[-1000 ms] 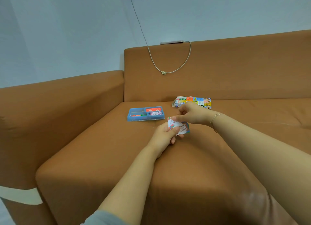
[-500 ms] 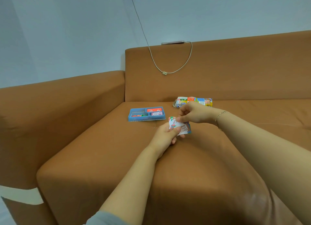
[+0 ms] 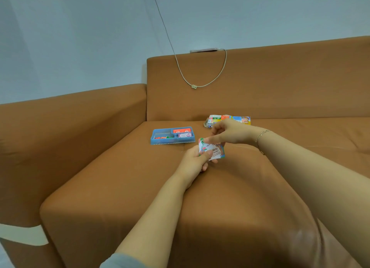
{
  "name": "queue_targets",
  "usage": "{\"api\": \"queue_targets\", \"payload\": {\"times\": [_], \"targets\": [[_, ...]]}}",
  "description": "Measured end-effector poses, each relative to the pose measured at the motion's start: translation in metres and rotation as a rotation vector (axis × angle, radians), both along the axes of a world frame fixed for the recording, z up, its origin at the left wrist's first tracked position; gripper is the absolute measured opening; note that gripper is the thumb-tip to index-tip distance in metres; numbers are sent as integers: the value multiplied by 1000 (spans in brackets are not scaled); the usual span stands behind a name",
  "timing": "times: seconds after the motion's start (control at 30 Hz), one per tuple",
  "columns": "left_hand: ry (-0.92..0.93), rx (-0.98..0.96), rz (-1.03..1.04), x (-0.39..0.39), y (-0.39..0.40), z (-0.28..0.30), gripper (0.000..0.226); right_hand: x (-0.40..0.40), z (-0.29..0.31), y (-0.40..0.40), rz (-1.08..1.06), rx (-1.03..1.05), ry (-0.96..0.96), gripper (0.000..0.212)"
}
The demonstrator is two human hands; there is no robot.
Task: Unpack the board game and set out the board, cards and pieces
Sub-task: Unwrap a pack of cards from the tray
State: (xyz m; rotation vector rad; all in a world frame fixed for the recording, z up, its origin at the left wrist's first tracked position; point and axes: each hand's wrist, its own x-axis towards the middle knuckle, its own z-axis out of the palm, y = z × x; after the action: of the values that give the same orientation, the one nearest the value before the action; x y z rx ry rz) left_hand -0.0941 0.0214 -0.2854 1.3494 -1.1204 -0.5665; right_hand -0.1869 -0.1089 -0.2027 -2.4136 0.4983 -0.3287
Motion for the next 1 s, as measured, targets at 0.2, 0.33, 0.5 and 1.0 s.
{"api": "queue_targets", "payload": {"times": [0.2,0.33,0.5,1.0], "targets": [[9,5,6,-1,1,0,13,8,-2,10,-26,-96,-61,18],[13,8,4,-1,0,0,11,3,1,9,-5,-76,-22,4],[-4,21,15,0,-1,0,12,8,-3,14,-33,-128,-78,26],[21,6,21,0,0,0,13,7,-3,10,34,-78,-59,8]]}}
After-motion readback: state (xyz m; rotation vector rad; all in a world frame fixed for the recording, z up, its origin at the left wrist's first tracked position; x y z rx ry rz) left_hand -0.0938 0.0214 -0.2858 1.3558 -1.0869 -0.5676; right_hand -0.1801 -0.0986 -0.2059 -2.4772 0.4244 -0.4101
